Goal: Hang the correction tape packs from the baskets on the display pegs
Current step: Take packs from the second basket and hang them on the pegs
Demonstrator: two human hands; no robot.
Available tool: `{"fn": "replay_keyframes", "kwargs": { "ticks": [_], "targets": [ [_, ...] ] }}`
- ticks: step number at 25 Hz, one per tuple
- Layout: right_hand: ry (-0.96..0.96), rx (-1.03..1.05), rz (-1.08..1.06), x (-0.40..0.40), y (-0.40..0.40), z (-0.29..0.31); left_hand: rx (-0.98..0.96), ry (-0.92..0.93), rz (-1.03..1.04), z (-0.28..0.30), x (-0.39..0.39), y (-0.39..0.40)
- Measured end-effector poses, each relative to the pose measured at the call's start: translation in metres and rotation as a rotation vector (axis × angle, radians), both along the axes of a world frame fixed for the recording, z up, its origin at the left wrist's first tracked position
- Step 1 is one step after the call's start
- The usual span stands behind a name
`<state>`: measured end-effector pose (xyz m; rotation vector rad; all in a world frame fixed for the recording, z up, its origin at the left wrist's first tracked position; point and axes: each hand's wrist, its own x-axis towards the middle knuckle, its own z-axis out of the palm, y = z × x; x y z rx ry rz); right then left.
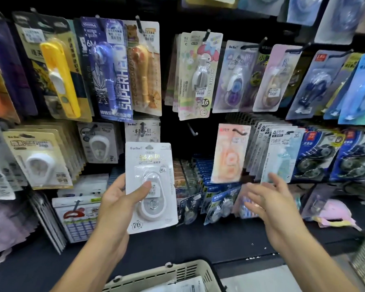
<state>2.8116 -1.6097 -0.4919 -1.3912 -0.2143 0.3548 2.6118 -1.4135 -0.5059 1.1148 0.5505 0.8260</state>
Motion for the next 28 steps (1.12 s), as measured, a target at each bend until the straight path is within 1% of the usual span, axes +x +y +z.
{"fn": "replay_keyframes", "kwargs": {
  "ticks": [1,2,4,5,6,8,10,11,12,13,16,18,21,23,26,28],
  "targets": [
    [-0.048,-0.035,0.101,-0.011,0.006,-0.004,0.02,-0.002,-0.014,0.001,0.005,-0.001],
    [-0.095,-0.053,0.256,-0.024,0.013,-0.008,0.048,0.0,-0.039,0.003,0.01,-0.004],
    [-0.134,-0.008,0.558,-0.05,0.031,-0.012,0.124,0.009,-0.135,0.009,0.022,-0.013],
    [-0.143,0.041,0.625,-0.058,0.039,-0.014,0.174,0.029,-0.198,0.012,0.028,-0.016],
    [-0.15,0.088,0.617,-0.061,0.044,-0.015,0.234,0.064,-0.244,0.014,0.032,-0.018],
    [-0.134,0.162,0.471,-0.055,0.047,-0.009,0.399,0.162,-0.242,0.017,0.033,-0.013],
    [-0.114,0.193,0.304,-0.04,0.04,0.0,0.699,0.351,-0.102,0.02,0.024,0.004],
    [-0.121,0.184,0.265,-0.032,0.035,0.004,0.866,0.445,-0.031,0.022,0.019,0.013],
    [-0.137,0.16,0.26,-0.026,0.031,0.006,0.98,0.5,0.02,0.024,0.015,0.022],
    [-0.16,0.121,0.277,-0.021,0.028,0.007,1.015,0.526,0.049,0.026,0.014,0.03],
    [-0.267,-0.021,0.354,-0.021,0.033,0.0,0.995,0.564,0.102,0.026,0.014,0.043],
    [-0.312,-0.07,0.36,-0.027,0.041,-0.005,1.003,0.582,0.091,0.024,0.017,0.045],
    [-0.254,-0.041,0.215,-0.029,0.046,-0.001,1.001,0.593,0.041,0.018,0.017,0.042],
    [-0.252,-0.015,0.112,-0.028,0.047,0.003,1.0,0.583,0.034,0.015,0.015,0.041],
    [-0.309,-0.041,0.12,-0.034,0.051,0.003,1.009,0.576,0.055,0.012,0.009,0.042],
    [-0.29,-0.022,0.115,-0.038,0.054,0.001,1.001,0.579,0.062,0.011,0.006,0.043]
  ]
}}
